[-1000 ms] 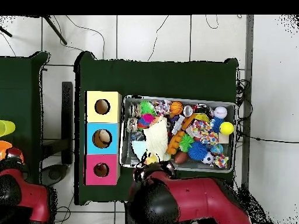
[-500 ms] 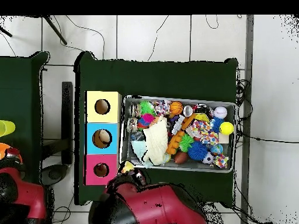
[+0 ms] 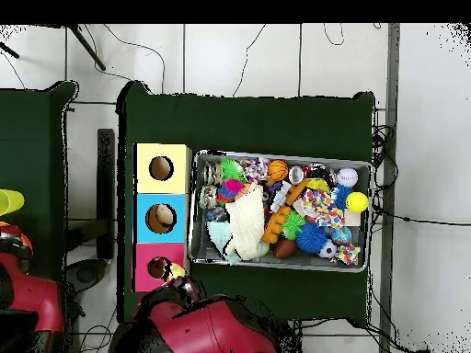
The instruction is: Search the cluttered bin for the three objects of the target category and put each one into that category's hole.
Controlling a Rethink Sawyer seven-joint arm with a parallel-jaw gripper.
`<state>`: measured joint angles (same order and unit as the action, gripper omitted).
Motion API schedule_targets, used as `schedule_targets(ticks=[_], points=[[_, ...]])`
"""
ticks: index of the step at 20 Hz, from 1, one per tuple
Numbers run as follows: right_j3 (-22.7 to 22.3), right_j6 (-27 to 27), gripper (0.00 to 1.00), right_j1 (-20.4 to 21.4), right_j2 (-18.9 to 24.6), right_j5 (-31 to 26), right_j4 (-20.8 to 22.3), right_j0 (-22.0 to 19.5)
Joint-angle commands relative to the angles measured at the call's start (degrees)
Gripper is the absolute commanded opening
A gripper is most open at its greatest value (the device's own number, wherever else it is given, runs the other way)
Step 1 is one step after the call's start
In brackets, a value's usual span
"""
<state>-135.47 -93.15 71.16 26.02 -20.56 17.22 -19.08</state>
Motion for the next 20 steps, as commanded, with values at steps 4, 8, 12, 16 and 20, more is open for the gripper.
schedule_targets(ticks=[4, 8, 12, 16, 20], points=[[0.18, -14.12, 0.0, -6.73, -11.13, 5.76, 2.52, 2.73], [1.66, -15.18, 0.0, -8.87, -14.21, 7.35, 2.39, 5.93], [2.47, -14.83, 0.0, -9.41, -15.44, 7.73, -0.38, 7.97], [3.99, -15.91, 0.0, -6.38, -15.23, 2.26, -5.11, 11.4], [5.92, -16.43, 0.0, -4.96, -16.6, -1.99, -7.99, 14.75]])
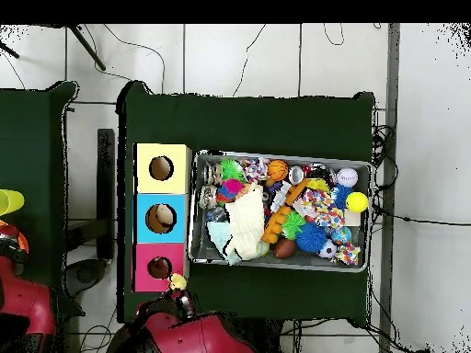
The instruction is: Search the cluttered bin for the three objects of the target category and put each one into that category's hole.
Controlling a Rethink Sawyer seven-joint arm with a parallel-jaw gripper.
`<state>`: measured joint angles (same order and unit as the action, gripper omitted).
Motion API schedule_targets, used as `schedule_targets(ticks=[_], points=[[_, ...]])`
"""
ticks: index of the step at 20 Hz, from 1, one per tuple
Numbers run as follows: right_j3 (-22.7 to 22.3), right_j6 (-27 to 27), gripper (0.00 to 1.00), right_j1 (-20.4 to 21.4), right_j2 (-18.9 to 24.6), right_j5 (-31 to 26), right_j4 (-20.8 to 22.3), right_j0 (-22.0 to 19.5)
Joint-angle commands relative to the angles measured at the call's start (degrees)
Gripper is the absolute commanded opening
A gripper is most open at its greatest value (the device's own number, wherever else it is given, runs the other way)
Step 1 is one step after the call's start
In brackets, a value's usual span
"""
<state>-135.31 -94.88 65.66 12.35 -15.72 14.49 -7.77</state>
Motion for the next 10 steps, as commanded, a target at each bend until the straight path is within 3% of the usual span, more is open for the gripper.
schedule_targets(ticks=[1, 10], points=[[5.8, -14.45, 0.0, 0.95, -2.94, -7.41, -6.08, 3.66], [8.05, -12.61, 0.0, 2.26, -4.39, -11.97, -10.18, 5.78]])
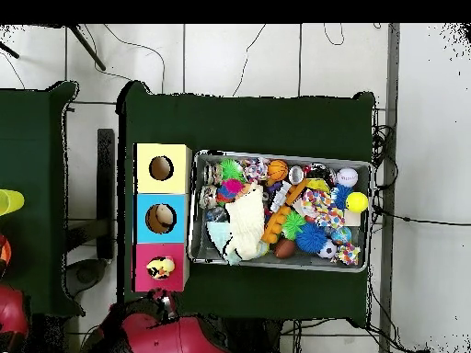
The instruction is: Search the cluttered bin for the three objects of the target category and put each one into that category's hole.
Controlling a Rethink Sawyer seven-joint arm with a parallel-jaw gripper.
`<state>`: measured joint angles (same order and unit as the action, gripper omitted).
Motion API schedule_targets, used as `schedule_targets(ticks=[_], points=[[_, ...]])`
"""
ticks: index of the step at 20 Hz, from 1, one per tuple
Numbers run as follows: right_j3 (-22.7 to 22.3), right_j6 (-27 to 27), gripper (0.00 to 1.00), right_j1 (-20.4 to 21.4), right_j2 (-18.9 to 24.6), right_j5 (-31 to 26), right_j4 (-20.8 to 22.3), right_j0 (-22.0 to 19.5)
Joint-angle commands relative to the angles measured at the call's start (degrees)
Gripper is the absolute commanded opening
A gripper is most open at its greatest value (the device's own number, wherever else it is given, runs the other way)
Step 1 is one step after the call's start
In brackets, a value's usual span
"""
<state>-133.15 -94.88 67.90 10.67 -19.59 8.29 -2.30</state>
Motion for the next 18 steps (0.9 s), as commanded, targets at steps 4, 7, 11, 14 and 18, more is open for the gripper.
schedule_targets(ticks=[4, 7, 11, 14, 18], points=[[6.81, -11.26, 0.0, -1.43, -3.17, -7.05, -3.91, 0.03], [7.33, -11.57, 0.0, -2.66, -4.17, -6.0, -3.33, 0.86], [6.56, -7.1, 0.0, -1.5, -3.83, -6.68, -2.45, -2.03], [6.43, -5.35, 0.0, -3.39, -4.91, -3.16, 1.11, -3.89], [7.02, -6.51, 0.0, -8.23, -6.7, 2.99, 4.54, -3.81]])
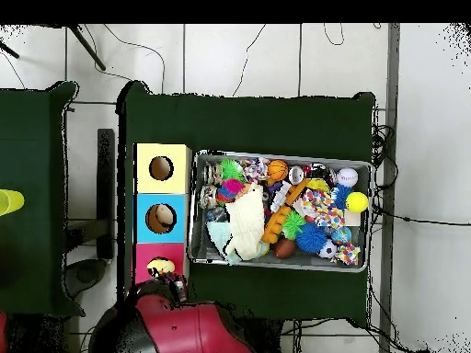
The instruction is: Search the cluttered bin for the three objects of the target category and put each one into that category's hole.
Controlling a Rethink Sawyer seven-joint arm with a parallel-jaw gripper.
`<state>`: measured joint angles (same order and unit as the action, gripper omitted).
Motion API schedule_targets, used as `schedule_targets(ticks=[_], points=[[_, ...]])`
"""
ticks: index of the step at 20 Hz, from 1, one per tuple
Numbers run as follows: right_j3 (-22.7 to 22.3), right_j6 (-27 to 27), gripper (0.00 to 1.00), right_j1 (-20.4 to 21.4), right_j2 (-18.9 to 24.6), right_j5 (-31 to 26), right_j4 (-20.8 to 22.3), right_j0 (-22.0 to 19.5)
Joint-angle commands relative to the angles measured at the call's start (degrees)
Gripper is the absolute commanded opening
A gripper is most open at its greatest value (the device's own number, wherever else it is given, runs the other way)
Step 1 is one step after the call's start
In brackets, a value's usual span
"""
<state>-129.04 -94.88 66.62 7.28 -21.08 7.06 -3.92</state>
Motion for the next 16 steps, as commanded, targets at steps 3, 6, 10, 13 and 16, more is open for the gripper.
schedule_targets(ticks=[3, 6, 10, 13, 16], points=[[3.81, -7.31, 0.0, -9.38, -4.59, 6.91, 7.11, -1.32], [5.5, -8.47, 0.0, -12.51, -6.54, 9.63, 8.04, 0.23], [7.07, -9.96, 0.0, -15.71, -8.42, 11.6, 6.84, 2.76], [7.67, -10.38, 0.0, -16.14, -9.11, 11.46, 5.03, 4.48], [8.12, -10.65, 0.0, -15.4, -9.43, 9.81, 3.37, 5.86]])
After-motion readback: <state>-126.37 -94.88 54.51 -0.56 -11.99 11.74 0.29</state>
